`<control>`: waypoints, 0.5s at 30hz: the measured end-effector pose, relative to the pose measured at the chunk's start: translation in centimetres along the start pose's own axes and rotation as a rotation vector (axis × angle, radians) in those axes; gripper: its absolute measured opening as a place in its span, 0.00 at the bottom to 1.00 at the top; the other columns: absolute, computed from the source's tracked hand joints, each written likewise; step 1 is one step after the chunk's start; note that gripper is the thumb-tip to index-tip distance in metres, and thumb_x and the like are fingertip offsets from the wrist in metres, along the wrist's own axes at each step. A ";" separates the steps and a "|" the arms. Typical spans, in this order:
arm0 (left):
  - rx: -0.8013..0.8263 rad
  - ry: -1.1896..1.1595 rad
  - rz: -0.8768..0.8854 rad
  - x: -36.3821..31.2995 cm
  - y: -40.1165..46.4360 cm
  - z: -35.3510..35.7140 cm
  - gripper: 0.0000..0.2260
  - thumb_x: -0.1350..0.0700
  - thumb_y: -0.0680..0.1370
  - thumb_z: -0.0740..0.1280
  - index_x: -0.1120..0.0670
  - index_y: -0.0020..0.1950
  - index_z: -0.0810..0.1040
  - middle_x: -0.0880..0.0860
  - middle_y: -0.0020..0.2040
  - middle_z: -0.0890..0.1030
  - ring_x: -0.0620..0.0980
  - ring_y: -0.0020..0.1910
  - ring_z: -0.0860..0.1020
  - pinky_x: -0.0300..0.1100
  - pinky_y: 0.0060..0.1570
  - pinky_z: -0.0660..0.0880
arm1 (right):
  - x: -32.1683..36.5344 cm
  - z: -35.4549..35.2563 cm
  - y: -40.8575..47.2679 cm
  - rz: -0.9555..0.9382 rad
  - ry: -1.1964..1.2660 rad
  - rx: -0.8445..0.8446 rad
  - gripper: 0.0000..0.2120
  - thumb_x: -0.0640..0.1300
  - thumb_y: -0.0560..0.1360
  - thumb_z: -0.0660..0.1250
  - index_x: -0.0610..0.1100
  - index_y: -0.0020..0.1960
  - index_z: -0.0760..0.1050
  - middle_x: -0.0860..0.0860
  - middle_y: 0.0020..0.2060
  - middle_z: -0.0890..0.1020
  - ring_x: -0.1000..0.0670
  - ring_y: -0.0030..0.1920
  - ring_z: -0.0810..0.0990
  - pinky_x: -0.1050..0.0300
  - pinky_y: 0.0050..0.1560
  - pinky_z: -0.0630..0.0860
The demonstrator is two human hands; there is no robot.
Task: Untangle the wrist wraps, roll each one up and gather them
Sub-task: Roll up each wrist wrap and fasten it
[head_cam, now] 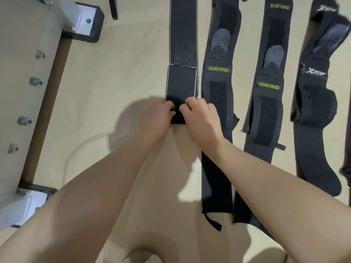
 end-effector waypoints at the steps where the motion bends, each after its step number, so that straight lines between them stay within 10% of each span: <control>1: -0.004 -0.008 -0.004 -0.1 0.3 -0.3 0.09 0.57 0.79 0.60 0.57 0.58 0.74 0.57 0.53 0.76 0.58 0.52 0.74 0.49 0.46 0.69 | 0.5 -0.1 0.2 -0.079 -0.057 0.012 0.13 0.34 0.66 0.52 0.44 0.38 0.75 0.47 0.39 0.78 0.45 0.34 0.75 0.57 0.32 0.63; 10: -0.118 0.186 0.002 -1.9 1.9 -1.7 0.08 0.56 0.80 0.59 0.57 0.55 0.74 0.57 0.55 0.73 0.58 0.56 0.70 0.47 0.47 0.63 | -0.2 0.7 1.1 -0.248 -0.344 0.032 0.30 0.31 0.73 0.38 0.47 0.40 0.79 0.52 0.36 0.76 0.49 0.35 0.73 0.57 0.35 0.60; 15: -0.162 -0.064 0.103 -1.1 0.1 -1.4 0.13 0.54 0.80 0.61 0.60 0.58 0.76 0.59 0.54 0.78 0.59 0.54 0.74 0.44 0.48 0.64 | -1.9 2.1 1.9 0.010 0.019 0.228 0.05 0.39 0.76 0.61 0.42 0.48 0.76 0.47 0.49 0.74 0.44 0.45 0.70 0.55 0.42 0.59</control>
Point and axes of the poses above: each hand's wrist, its own y-axis towards the middle knuckle, its own z-axis out of the palm, x = y × z, the point moved 7 cm from there along y, towards the middle knuckle
